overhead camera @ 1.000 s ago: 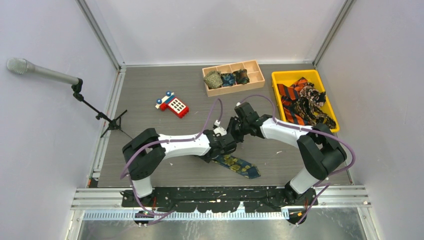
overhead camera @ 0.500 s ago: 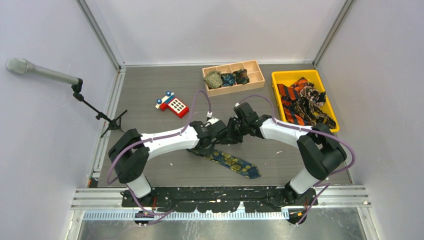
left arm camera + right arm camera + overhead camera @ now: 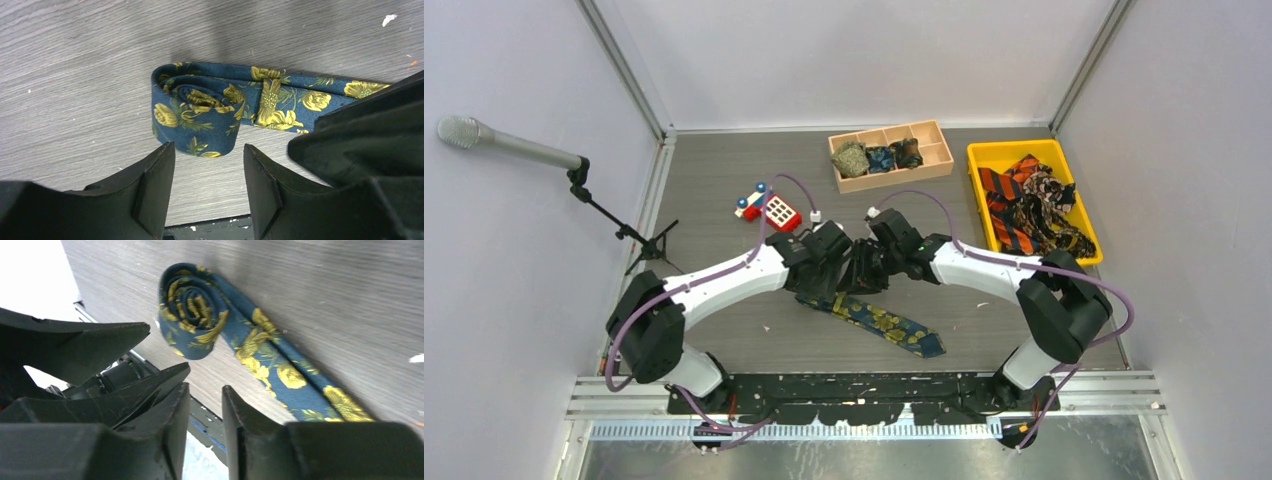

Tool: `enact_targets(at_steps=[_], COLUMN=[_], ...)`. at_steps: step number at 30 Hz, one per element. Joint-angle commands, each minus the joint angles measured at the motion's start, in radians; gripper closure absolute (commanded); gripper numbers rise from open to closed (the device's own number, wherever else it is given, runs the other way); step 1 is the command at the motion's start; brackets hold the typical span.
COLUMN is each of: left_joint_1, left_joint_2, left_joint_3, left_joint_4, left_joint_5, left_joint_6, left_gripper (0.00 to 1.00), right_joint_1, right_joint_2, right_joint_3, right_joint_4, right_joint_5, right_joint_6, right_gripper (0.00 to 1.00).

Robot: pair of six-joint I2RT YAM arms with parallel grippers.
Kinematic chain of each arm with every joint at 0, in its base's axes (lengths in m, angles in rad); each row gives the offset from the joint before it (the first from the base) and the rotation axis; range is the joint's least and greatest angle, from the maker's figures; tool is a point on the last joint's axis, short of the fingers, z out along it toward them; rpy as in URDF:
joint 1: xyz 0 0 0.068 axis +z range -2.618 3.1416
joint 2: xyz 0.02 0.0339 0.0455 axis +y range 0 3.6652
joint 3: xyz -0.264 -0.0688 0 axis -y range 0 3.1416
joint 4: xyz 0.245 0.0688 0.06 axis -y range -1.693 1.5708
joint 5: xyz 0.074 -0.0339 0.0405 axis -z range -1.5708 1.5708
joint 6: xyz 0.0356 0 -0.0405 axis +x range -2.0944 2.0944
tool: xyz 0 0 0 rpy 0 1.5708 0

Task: Roll the ties
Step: Roll the tie at the center of the board.

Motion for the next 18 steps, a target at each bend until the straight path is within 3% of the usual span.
enact_targets(at_steps=[1,10,18], left_joint_1=[0.049,0.144,0.276], left_joint_2=[-0.088,-0.215,-0.305], left_joint_3=[-0.019,-0.076,-0.164], left_joint_4=[0.022,-0.008,0.032], left_joint_5=[0.067,0.095,0.179], left_joint_6=[0.029,0.05,0.067], left_gripper=[0.46,0.47,0.47], right_joint_1=[0.05,0.113,0.128], right_joint_2=[0.019,0.074,0.139], right_joint_3=[0.069,0.121,0.148], right_joint_4=[0.051,0.056,0.072], right_joint_5=[0.014,0.05,0.053], right_joint_6=[0.019,0.036,0.044], right_gripper=[0.61,0.45,0.44])
